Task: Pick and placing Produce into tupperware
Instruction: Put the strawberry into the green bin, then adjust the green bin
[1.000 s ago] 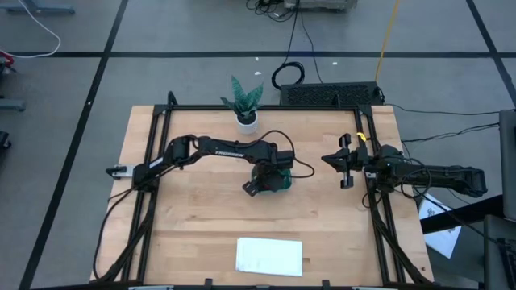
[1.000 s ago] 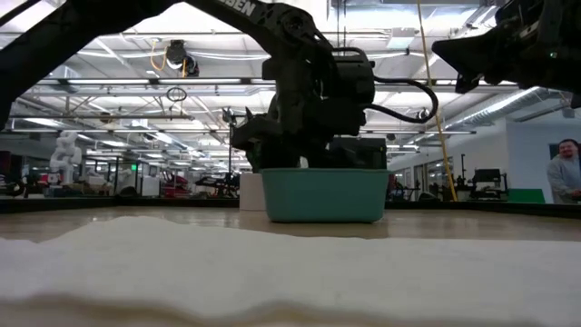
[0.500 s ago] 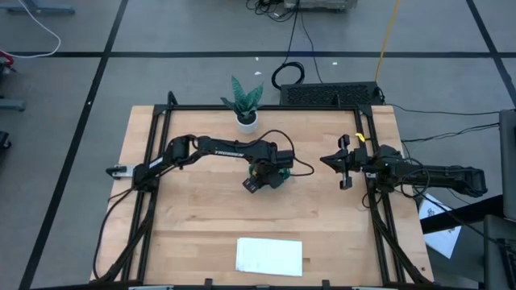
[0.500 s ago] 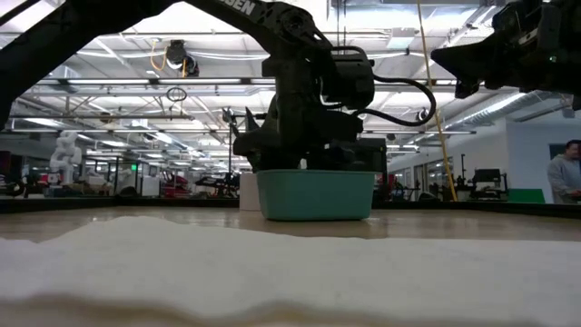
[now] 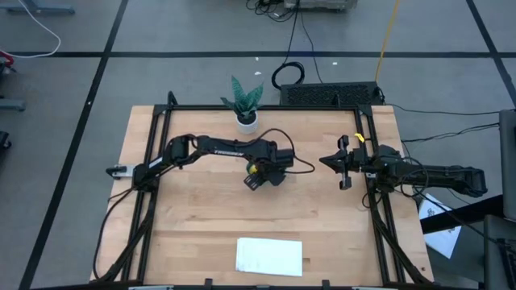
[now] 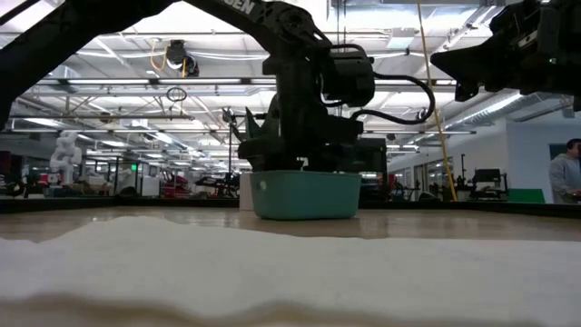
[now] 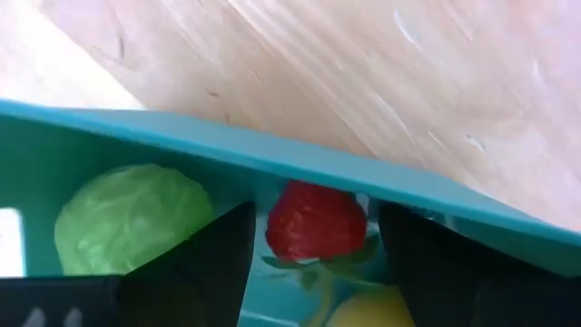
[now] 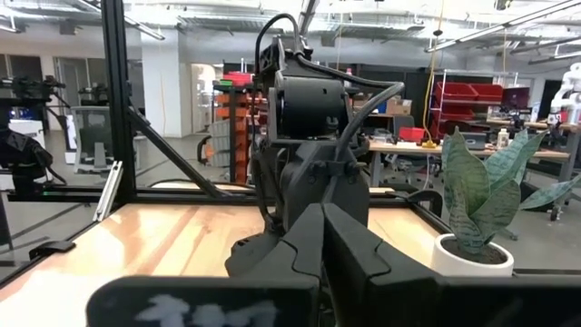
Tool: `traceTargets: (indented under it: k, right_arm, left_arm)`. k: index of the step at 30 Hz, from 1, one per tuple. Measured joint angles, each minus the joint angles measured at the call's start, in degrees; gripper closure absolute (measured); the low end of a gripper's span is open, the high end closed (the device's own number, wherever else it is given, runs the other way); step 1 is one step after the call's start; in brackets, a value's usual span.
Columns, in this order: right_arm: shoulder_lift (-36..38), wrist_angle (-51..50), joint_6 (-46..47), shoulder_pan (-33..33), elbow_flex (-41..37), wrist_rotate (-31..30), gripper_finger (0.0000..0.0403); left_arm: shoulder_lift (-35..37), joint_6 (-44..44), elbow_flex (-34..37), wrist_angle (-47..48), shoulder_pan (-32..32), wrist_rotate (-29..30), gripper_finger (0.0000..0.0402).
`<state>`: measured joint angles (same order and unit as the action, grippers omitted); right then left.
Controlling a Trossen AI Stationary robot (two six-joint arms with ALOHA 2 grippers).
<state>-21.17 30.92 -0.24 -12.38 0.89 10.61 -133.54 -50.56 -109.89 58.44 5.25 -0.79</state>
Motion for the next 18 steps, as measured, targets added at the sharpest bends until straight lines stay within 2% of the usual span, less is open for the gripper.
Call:
traceTargets:
  k: [14, 18]
  right_arm:
    - [0.0, -1.4, 0.1, 0.0, 0.0, 0.0, 0.0403]
    - [0.0, -1.7, 0.1, 0.0, 0.0, 0.0, 0.0403]
  left_arm:
    - [0.8, 0.0, 0.0, -1.2, -0.1, -0.5, 0.0160]
    - [2.0, 0.1, 0.0, -1.0, -0.5, 3.6, 0.0160]
